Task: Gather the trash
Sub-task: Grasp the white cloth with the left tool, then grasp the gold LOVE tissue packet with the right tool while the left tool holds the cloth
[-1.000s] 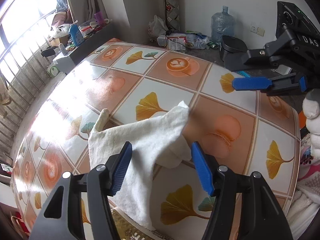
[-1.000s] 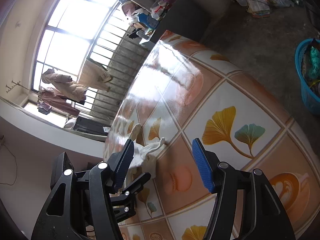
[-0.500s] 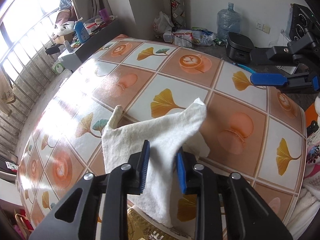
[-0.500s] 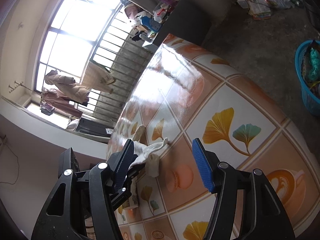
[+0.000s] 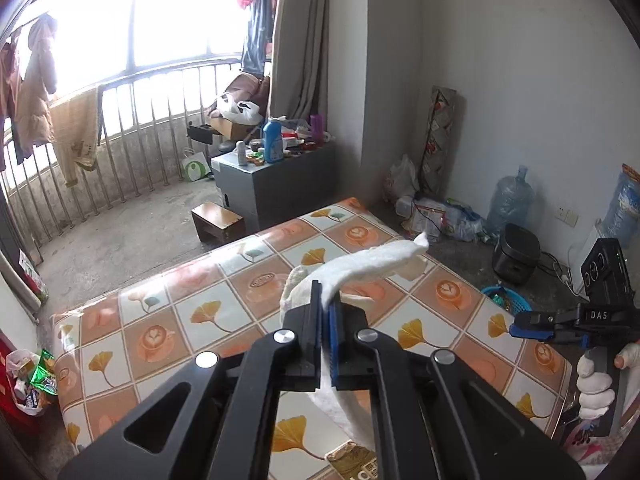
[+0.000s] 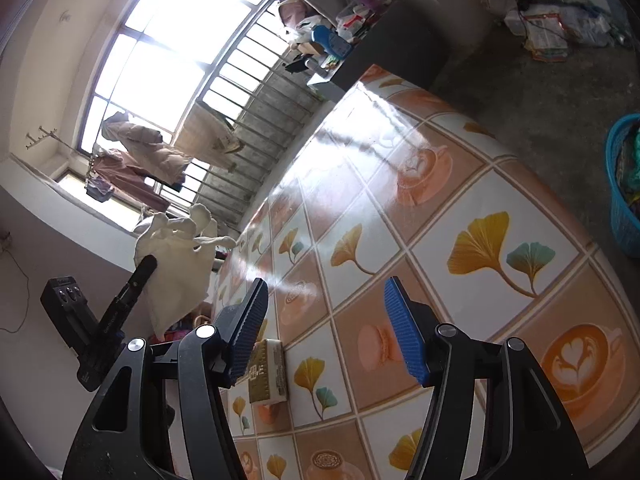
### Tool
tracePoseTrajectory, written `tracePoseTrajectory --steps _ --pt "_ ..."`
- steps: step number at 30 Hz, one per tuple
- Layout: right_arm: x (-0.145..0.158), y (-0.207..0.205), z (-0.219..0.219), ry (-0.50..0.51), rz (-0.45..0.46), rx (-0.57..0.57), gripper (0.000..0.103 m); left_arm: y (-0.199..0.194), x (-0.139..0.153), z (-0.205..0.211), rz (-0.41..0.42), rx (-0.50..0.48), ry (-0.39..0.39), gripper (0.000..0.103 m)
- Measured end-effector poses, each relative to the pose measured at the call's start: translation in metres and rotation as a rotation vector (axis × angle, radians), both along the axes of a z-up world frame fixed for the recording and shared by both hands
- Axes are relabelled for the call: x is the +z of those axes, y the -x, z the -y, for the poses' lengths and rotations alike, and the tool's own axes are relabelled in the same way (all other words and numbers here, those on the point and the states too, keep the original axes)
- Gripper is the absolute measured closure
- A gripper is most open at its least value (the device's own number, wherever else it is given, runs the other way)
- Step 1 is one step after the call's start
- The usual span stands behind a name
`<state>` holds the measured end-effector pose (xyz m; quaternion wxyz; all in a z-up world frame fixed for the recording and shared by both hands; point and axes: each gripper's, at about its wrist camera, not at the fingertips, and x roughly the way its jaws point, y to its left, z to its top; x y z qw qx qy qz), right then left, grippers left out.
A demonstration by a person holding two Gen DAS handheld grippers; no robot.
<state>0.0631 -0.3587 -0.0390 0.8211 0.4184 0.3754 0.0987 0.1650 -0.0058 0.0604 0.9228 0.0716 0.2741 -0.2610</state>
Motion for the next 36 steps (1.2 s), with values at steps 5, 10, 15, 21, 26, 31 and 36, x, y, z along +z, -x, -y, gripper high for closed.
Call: tracePoseTrajectory --steps 5,10,15,21,26,31,36 --pt "-0.006 -0.015 -0.038 0.003 -0.018 0.124 0.044 0.017 -0.027 -0.045 -0.124 0.098 -0.022 0.101" --pt "-0.007 -0.024 -0.054 0.009 -0.032 0.173 0.044 0.039 -0.090 -0.053 -0.333 0.098 -0.038 0.101" --pt "-0.004 -0.026 -0.040 0.016 -0.038 0.137 0.044 0.048 -0.124 -0.025 -0.463 0.017 0.028 0.101" --pt "-0.004 -0.011 -0.015 0.022 -0.039 0.061 0.044 0.052 -0.125 0.033 -0.458 -0.143 0.051 0.101" --pt "-0.002 -0.002 0.000 0.033 -0.039 0.011 0.044 0.058 -0.129 0.082 -0.464 -0.259 0.076 0.101" --pt "0.001 0.002 0.001 0.047 -0.036 -0.009 0.044 0.060 -0.122 0.093 -0.455 -0.289 0.108 0.101" --pt "0.000 0.000 0.000 0.053 -0.034 -0.003 0.043 0.049 -0.096 0.056 -0.380 -0.194 0.107 0.101"
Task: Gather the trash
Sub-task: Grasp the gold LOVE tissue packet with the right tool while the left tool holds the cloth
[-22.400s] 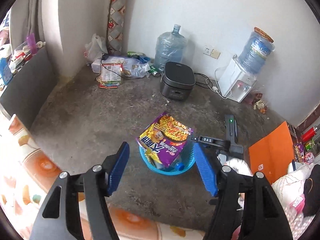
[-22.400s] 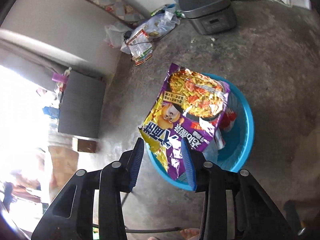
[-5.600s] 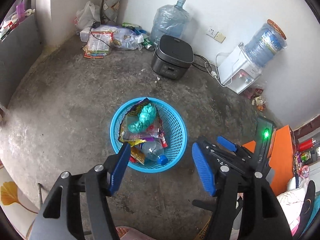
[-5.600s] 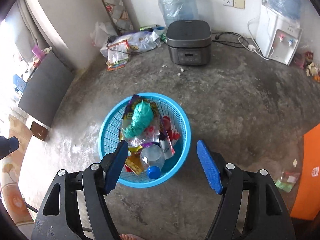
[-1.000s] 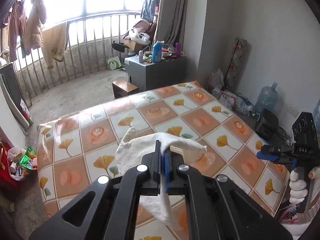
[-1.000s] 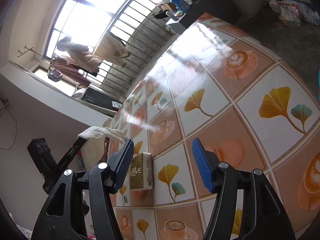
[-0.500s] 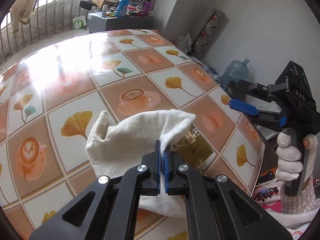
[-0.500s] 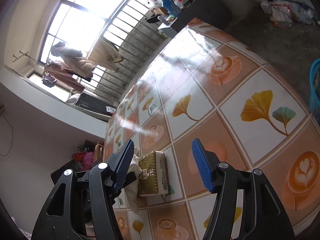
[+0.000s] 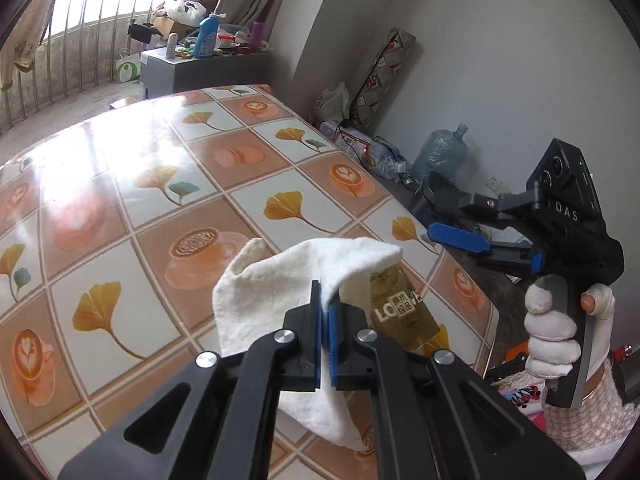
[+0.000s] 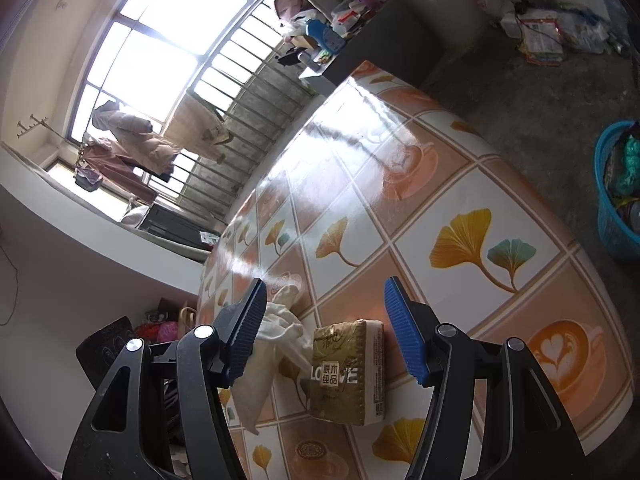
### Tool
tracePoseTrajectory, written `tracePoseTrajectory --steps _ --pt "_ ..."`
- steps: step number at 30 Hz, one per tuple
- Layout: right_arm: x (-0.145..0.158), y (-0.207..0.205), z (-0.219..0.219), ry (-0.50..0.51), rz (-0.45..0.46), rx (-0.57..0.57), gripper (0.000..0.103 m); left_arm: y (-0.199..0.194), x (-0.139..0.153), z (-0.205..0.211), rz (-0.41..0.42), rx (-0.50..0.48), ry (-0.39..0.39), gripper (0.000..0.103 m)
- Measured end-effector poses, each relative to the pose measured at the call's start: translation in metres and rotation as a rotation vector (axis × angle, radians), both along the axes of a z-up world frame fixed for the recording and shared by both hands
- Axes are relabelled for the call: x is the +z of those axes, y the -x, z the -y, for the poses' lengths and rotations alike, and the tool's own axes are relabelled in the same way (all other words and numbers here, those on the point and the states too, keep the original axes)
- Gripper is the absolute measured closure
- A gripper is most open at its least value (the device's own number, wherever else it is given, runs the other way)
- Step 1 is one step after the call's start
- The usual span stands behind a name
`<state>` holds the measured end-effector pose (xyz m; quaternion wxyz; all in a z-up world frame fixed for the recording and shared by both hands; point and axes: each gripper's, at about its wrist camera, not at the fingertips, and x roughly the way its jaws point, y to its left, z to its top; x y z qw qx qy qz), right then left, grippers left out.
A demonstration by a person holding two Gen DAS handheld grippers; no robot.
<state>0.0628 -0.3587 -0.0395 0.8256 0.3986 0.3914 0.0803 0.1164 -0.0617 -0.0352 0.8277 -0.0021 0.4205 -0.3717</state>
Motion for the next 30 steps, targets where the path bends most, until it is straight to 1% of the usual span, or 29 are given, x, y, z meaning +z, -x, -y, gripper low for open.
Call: tracePoseTrajectory --steps 6,8,10,12,16,20,24,30 --pt "0.000 -0.003 -0.007 0.013 0.002 0.019 0.040 -0.015 0.052 -0.066 0.175 0.189 -0.025 0.101" --pt "0.000 -0.005 -0.010 0.018 0.002 0.025 0.040 -0.017 0.063 -0.083 0.225 0.240 -0.045 0.101" --pt "0.001 -0.007 -0.012 0.025 -0.001 0.031 0.039 -0.018 0.065 -0.091 0.241 0.263 -0.063 0.101" --pt "0.001 -0.007 -0.015 0.037 -0.003 0.036 0.039 -0.019 0.056 -0.090 0.224 0.254 -0.082 0.101" --pt "0.004 -0.008 -0.020 0.087 -0.007 0.044 0.038 -0.014 0.022 -0.068 0.172 0.189 -0.138 0.101" --pt "0.010 -0.006 -0.024 0.173 -0.002 0.056 0.034 -0.010 -0.006 -0.049 0.106 0.136 -0.137 0.101" --pt "0.010 -0.001 -0.031 0.261 0.002 0.087 0.032 -0.004 -0.020 -0.032 0.088 0.104 -0.157 0.101" --pt "0.003 -0.002 -0.055 0.321 -0.002 0.184 0.032 0.000 -0.032 -0.019 0.052 0.085 -0.150 0.101"
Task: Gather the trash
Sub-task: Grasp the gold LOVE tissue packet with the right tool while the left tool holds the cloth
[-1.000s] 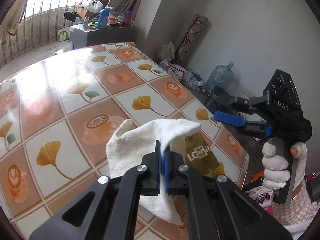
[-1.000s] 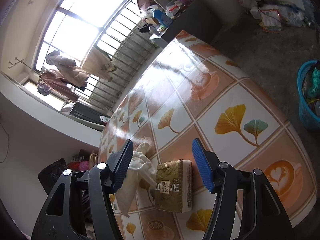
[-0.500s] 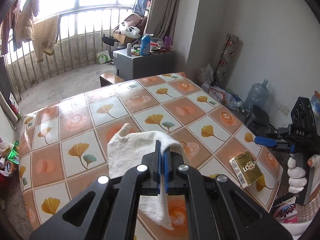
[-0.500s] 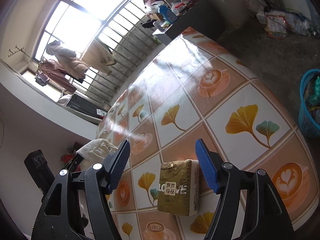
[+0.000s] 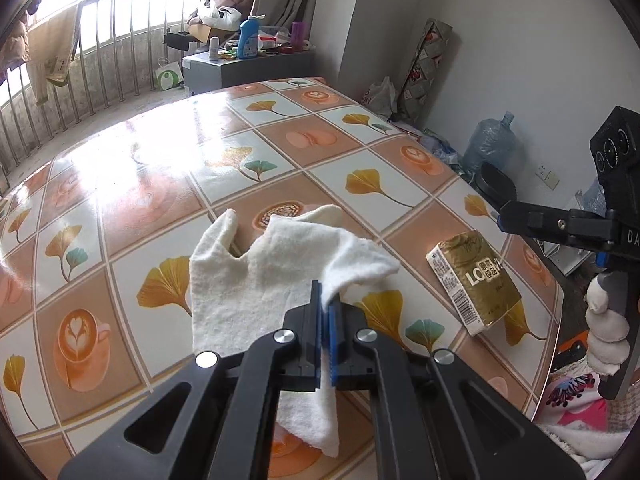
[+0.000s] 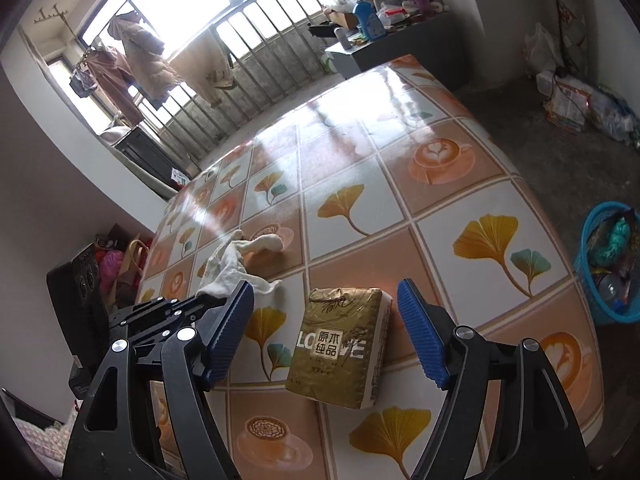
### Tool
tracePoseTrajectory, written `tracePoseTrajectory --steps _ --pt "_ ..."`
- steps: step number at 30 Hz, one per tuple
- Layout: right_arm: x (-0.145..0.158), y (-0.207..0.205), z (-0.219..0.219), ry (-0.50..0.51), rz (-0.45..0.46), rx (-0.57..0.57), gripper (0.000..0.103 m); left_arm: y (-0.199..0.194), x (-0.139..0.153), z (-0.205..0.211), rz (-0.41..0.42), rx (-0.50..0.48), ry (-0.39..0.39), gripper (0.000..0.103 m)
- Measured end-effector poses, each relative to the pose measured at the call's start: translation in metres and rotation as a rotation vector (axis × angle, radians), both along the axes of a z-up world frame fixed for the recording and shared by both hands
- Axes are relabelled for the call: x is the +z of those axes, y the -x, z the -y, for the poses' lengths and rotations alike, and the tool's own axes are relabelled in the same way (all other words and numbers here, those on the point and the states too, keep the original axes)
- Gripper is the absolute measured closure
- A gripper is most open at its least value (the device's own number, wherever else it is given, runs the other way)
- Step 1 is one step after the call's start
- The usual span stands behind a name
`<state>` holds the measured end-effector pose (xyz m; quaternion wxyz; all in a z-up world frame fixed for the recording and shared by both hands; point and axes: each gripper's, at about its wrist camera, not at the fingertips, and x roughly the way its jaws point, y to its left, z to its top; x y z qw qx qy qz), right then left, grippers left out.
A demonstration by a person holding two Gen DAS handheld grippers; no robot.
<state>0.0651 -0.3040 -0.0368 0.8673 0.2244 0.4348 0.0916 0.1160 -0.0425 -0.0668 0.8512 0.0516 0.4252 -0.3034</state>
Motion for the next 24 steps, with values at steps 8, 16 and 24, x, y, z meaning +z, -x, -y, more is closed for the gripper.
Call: tracePoseTrajectory --steps 8,16,24 --pt "-0.010 -0.004 -0.020 0.177 -0.063 0.014 0.032 -0.002 -0.004 0.008 -0.007 0.007 -0.014 0.101" --pt "-0.023 0.004 -0.032 0.226 -0.119 0.024 0.032 -0.002 -0.005 0.019 0.010 -0.001 -0.036 0.101" --pt "-0.024 0.005 -0.040 0.296 -0.138 0.034 0.044 -0.001 -0.002 0.021 0.022 -0.005 -0.049 0.101"
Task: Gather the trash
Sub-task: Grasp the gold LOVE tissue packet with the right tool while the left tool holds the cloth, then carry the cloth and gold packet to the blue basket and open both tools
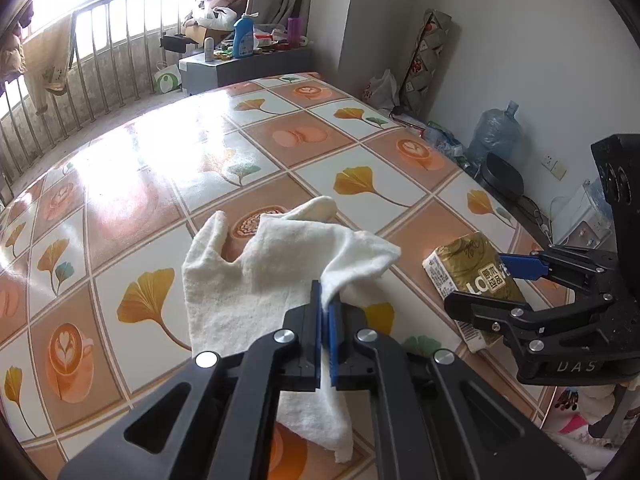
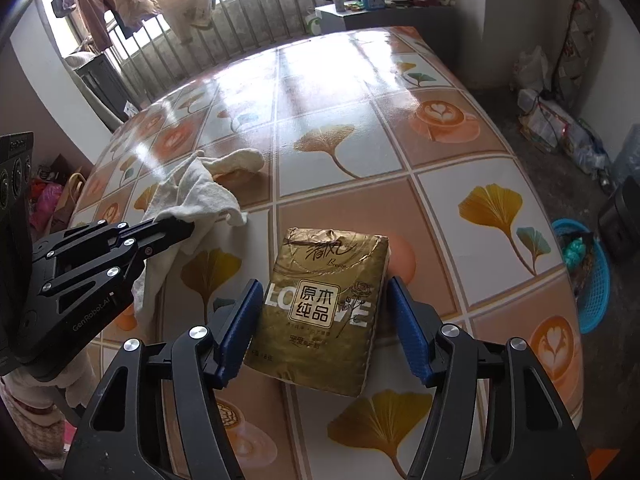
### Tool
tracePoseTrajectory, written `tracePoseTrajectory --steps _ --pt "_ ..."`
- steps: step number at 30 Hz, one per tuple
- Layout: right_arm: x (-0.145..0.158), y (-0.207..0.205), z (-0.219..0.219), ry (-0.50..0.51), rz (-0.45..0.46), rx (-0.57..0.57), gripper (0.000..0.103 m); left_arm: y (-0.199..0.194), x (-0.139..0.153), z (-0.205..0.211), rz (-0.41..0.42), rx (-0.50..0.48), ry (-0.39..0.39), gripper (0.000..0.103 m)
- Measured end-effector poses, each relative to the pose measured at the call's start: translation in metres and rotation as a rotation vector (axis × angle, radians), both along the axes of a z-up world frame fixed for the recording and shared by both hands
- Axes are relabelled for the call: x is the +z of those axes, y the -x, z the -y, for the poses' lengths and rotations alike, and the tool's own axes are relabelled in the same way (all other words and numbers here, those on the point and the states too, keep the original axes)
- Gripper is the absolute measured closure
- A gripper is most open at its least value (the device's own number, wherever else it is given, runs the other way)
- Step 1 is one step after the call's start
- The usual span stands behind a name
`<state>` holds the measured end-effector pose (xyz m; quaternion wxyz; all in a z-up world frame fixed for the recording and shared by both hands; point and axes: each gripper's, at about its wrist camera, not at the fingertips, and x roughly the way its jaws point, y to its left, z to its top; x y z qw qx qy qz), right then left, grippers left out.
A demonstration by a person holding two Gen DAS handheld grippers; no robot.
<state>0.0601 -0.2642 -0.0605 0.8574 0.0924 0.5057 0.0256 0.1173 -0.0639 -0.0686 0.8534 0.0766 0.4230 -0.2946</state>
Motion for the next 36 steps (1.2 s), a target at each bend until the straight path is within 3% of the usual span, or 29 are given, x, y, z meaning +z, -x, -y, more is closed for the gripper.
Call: tracePoseTrajectory --steps 20,36 --pt "0.014 0.000 0.039 -0.157 0.049 -0.104 0.049 0.004 0.007 0.002 0.031 -0.007 -0.009 0.101" --pt "0.034 0.017 0.101 -0.258 0.168 -0.230 0.049 0.009 0.045 0.040 0.116 -0.077 -0.015 0.101"
